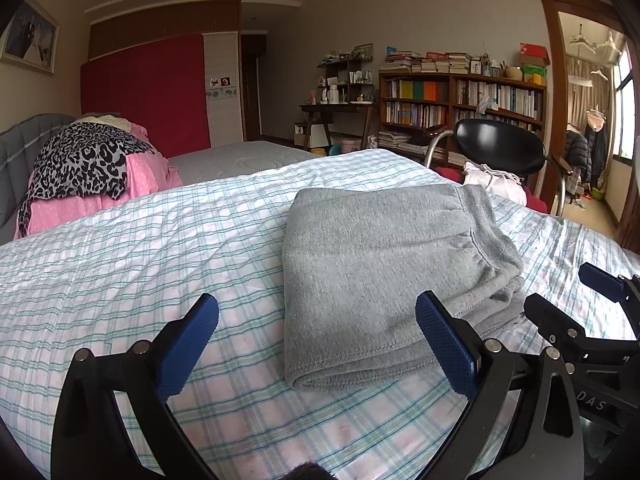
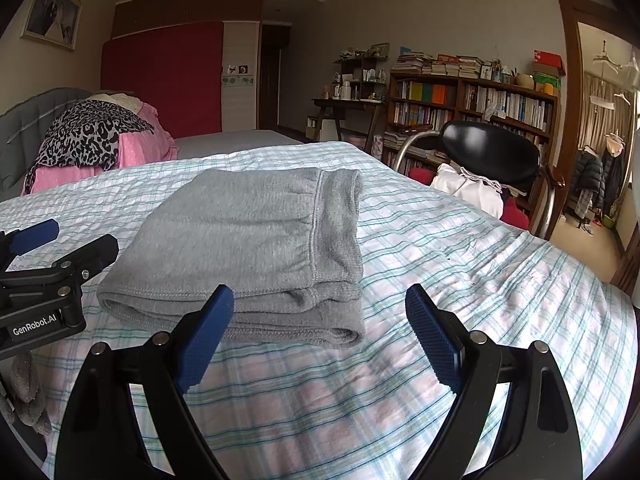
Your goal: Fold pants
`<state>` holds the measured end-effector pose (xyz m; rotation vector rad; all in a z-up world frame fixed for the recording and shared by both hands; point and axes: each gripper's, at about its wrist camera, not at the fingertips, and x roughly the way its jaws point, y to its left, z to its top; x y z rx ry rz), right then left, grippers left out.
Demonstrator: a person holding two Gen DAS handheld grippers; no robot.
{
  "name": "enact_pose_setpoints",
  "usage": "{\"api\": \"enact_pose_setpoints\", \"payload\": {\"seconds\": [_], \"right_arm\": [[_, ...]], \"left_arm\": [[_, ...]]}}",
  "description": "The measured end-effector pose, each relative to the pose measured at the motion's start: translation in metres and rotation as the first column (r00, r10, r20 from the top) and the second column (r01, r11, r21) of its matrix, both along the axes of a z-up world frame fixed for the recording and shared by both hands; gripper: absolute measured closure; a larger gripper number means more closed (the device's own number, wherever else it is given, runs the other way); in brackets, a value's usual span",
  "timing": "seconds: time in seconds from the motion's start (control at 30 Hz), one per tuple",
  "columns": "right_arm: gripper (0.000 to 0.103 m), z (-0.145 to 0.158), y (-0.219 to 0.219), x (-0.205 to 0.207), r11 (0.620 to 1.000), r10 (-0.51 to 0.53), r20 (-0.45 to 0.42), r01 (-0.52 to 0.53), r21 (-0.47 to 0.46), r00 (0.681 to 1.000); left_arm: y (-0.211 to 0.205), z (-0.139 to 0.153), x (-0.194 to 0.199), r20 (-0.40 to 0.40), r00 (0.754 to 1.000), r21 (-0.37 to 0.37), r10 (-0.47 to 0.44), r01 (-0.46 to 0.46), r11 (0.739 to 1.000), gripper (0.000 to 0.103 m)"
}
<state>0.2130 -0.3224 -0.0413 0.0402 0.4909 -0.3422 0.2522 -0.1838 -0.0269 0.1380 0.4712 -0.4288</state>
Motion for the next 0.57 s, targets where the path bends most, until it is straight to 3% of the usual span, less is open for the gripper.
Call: {"api": "enact_pose_setpoints", "payload": {"seconds": [0.57], "right_arm": [[0.014, 0.0002, 0.0002, 0.0, 1.0, 0.0, -0.001, 0.0, 0.001, 1.0]], "left_arm": [[0.0047, -0.0042, 0.0088, -0.04, 0.999, 0.001, 0.034, -0.034, 0.999, 0.005]]}}
